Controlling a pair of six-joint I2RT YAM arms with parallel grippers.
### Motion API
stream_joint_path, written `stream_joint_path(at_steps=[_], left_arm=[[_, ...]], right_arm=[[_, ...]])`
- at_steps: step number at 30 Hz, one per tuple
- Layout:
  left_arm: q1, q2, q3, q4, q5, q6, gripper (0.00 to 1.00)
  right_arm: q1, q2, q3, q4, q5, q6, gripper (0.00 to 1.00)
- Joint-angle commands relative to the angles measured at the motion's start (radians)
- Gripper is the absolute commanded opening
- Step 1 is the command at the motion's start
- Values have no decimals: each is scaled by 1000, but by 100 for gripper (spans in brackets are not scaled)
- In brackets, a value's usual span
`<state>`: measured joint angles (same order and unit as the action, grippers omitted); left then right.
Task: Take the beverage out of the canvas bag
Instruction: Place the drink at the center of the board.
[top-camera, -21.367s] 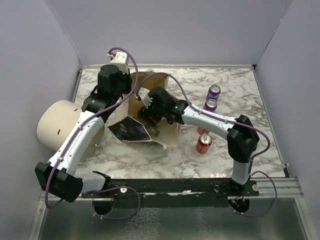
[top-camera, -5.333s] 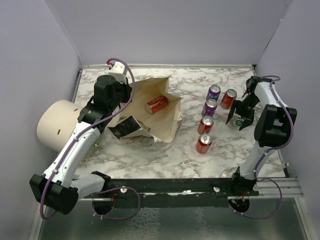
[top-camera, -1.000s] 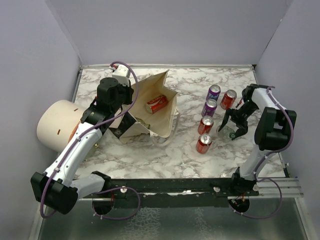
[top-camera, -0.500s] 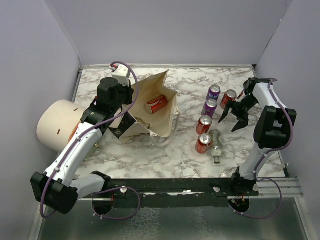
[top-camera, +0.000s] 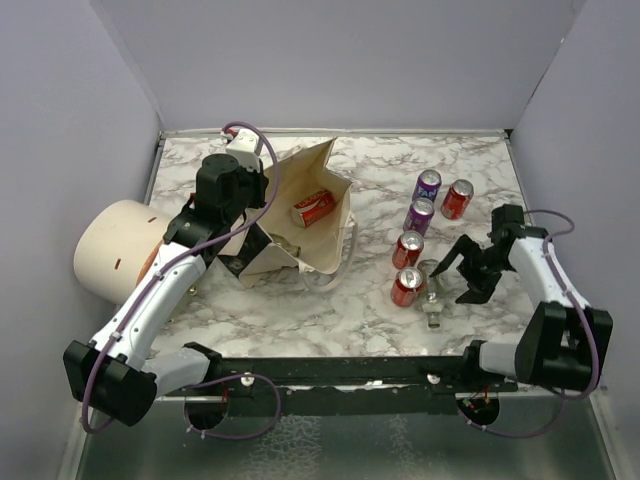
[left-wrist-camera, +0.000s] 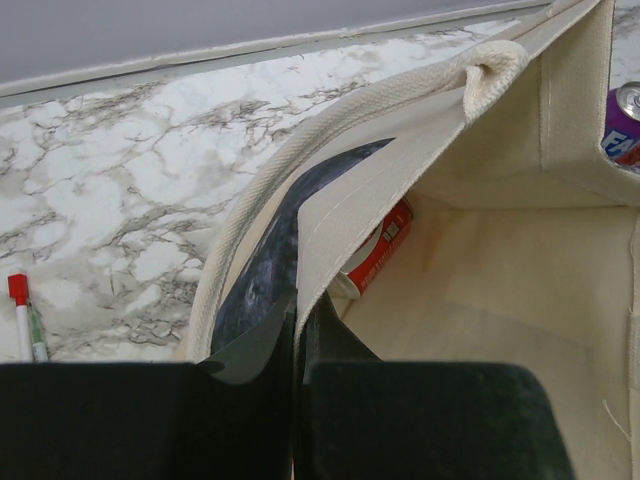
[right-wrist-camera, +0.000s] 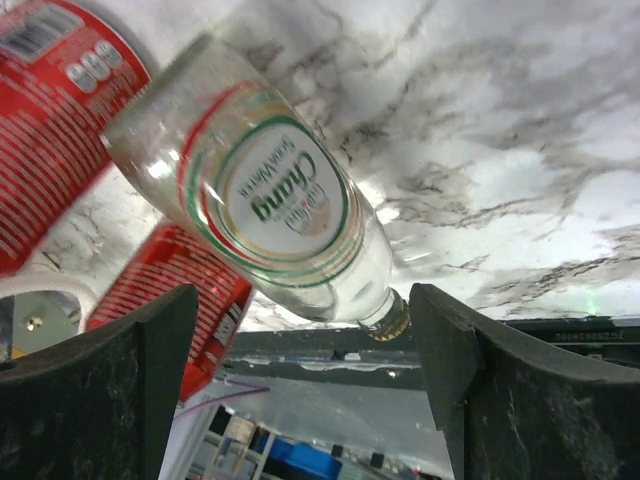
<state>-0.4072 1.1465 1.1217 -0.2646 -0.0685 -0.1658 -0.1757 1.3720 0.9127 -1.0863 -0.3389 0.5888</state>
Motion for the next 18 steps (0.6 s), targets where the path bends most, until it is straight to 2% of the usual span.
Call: stream_joint_path(at_steps=[1, 4, 7, 14, 18], left_arm=[[-1, 15, 29, -21, 9, 5, 0], [-1, 19, 37, -29, 16, 0, 0], [-2, 22, 44, -34, 28, -11, 0], [-1, 31, 60, -36, 42, -31, 0], [-1, 30, 70, -51, 44, -28, 0]], right_arm=[[4, -231, -149, 198, 13, 89, 87], [4, -375, -212, 244, 49, 27, 86], [4, -471, -254, 266, 3, 4, 86], [4, -474, -338, 174, -9, 25, 84], [4, -470, -356, 196, -44, -20, 81]])
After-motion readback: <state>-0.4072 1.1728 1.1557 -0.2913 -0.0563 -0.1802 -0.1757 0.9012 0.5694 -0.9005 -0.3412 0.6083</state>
